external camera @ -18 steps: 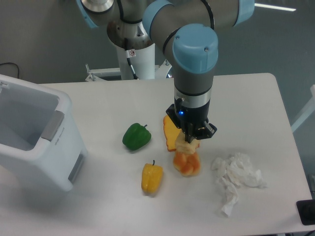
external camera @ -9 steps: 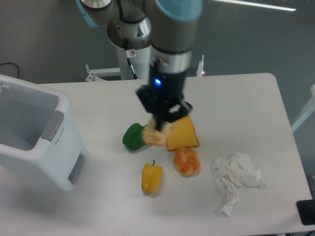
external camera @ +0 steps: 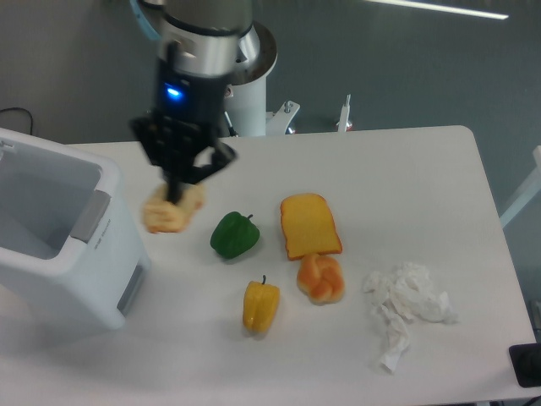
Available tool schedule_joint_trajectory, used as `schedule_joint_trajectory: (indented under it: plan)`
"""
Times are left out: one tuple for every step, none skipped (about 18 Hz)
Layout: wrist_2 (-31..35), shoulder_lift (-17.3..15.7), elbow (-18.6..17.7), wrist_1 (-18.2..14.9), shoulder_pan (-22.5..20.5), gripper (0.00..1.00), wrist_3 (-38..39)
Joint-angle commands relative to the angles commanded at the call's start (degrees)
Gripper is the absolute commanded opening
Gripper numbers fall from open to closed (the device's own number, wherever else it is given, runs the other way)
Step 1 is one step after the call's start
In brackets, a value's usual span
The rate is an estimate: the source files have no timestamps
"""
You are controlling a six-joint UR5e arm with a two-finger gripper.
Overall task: Place the square bread in the trash can
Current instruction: 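Carry the held tan pastry over to the white trash bin, then lower the tan pastry into the white trash bin opening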
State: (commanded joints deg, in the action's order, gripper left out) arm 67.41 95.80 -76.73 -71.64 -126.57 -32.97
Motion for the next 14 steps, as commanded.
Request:
schedule_joint_trajectory:
  plan:
    - [0.00,0.00,0.00,0.62,1.14,0.01,1.32]
    - [0.00,0.00,0.00,0.89,2.02,0.01,2.29]
    - [0.00,-0.09,0.00,1.15,2.99,0.01,2.91]
    - [-0.09,-0.17,0.00,1.50,3.87,0.02,3.44]
    - [-0.35,-0.61,0.00,1.59,4.57,0.02,4.31]
    - [-0.53,-0.96,0.00,1.76,5.10,0.03,5.02]
    - [-0.62,-0.97,0.00,1.85,5.54,0.03,5.46]
    - [-0.88,-1.05,0.00,1.94,6.24,0.03,5.72]
    - [-0.88,-0.97,0.00,1.94,6.69,0.03,5.81]
    - [-0.88,-0.71,-0.09,1.94,6.78,0.04,5.81]
    - [-0.97,-0.44,-0.17,1.94,6.95,0.06,5.81]
    - [-1.14,-0.27,-0.52,2.03,7.22,0.15,5.64]
    - [-1.58,-0.09,-1.22,2.38,7.91,0.21,5.55]
    - [-1.58,0.00,-1.84,3.08,8.01,0.28,5.55]
